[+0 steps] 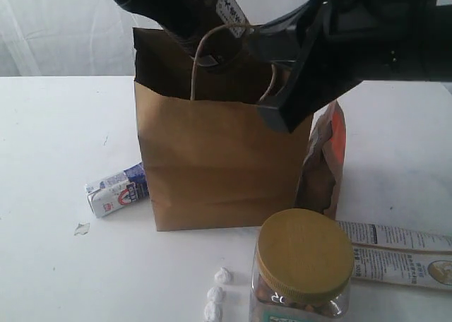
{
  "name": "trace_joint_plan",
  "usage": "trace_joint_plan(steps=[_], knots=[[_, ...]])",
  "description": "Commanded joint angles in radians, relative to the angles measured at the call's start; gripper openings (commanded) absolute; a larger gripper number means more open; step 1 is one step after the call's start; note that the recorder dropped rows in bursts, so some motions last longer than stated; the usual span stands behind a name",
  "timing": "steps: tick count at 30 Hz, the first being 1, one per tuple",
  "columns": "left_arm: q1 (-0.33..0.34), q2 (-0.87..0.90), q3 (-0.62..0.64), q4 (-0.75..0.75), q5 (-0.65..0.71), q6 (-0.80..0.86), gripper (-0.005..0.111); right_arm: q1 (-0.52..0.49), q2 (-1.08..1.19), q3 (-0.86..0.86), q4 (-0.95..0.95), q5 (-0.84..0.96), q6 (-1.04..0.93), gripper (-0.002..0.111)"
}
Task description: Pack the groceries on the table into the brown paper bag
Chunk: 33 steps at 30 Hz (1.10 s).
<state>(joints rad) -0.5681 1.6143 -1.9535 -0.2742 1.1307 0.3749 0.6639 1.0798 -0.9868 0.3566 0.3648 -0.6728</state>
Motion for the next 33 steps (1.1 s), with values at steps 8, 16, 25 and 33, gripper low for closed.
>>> trace_joint_plan(steps=[8,16,25,33], knots=[[-0.003,0.048,-0.014,-0.145,0.09,0.026,0.0,0.03,-0.009,-0.002,0.023,0.047,-0.034,0.0],[-0.003,0.133,-0.014,-0.171,0.09,0.058,0.0,0.03,-0.009,-0.002,0.021,0.093,-0.03,0.0],[-0.003,0.179,-0.014,-0.182,0.09,0.059,0.0,0.03,-0.009,-0.002,0.021,0.104,-0.03,0.0],[-0.003,0.181,-0.014,-0.178,0.09,0.043,0.057,0.03,-0.009,-0.002,0.021,0.108,-0.03,0.0]])
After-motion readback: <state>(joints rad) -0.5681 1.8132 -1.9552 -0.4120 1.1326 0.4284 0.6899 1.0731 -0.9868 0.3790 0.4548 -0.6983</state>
